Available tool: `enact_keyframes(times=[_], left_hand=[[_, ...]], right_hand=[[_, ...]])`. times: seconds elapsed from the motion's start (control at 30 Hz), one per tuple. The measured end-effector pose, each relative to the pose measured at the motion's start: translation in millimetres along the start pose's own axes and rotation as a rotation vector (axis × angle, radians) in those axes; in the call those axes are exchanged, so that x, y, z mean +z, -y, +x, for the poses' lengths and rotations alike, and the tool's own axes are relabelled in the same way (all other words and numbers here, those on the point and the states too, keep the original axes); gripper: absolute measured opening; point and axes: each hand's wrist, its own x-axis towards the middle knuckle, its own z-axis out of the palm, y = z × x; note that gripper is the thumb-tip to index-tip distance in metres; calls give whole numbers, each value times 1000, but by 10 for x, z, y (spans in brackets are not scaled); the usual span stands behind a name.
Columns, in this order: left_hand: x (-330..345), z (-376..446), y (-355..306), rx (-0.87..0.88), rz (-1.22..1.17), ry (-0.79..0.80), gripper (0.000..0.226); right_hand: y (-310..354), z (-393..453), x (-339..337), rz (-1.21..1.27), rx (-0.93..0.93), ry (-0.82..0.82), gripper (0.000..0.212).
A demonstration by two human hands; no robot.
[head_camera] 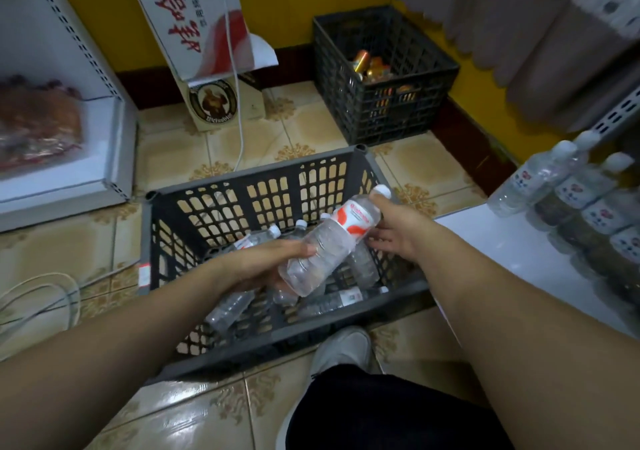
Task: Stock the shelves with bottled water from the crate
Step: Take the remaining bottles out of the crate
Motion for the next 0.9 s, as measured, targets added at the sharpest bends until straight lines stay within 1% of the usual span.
enact_keyframes(times=[0.07, 0.17, 0.23, 0.3, 0.37, 0.47, 0.57, 0.63, 0.7, 0.73, 0.8, 0.83, 0.9], left_hand=[[32, -186, -166, 45, -31, 32, 42], [103, -473, -440, 97, -11, 39, 46], [178, -681, -622, 151, 40, 16, 46], [311, -919, -807, 225, 137, -18, 48], [505, -1183, -997, 308, 223, -49, 52], [878, -1584, -1273, 488, 339, -113, 40], [1237, -1898, -1509, 675, 365, -182, 40], [1472, -2053, -1709, 780, 358, -205, 45], [1747, -2160, -1913, 855, 355, -191, 48], [1901, -2190, -2019, 884, 358, -166, 50], [2242, -2247, -2233, 944, 343, -110, 51], [2417, -2278, -2325, 973, 339, -79, 48], [2759, -2295, -2498, 1008, 378, -19, 44]], right_hand=[[177, -187, 62, 106, -97, 24, 35], [356, -521, 60, 182, -234, -3, 37], [450, -808, 37, 196, -321, -28, 42], [561, -1170, -9, 173, -383, -63, 42], [706, -1581, -75, 148, -455, -98, 37], [958, -2227, -209, 80, -568, -167, 40], [1173, -2883, -350, 25, -718, -211, 40], [1269, -3353, -489, 2, -844, -253, 38], [1313, -3807, -673, -129, -940, -336, 40], [1319, -4020, -786, -220, -965, -380, 43], [1330, -4368, -1062, -362, -969, -428, 59], [1324, -4518, -1199, -379, -942, -428, 68], [1306, -4791, -1473, -348, -917, -422, 72]])
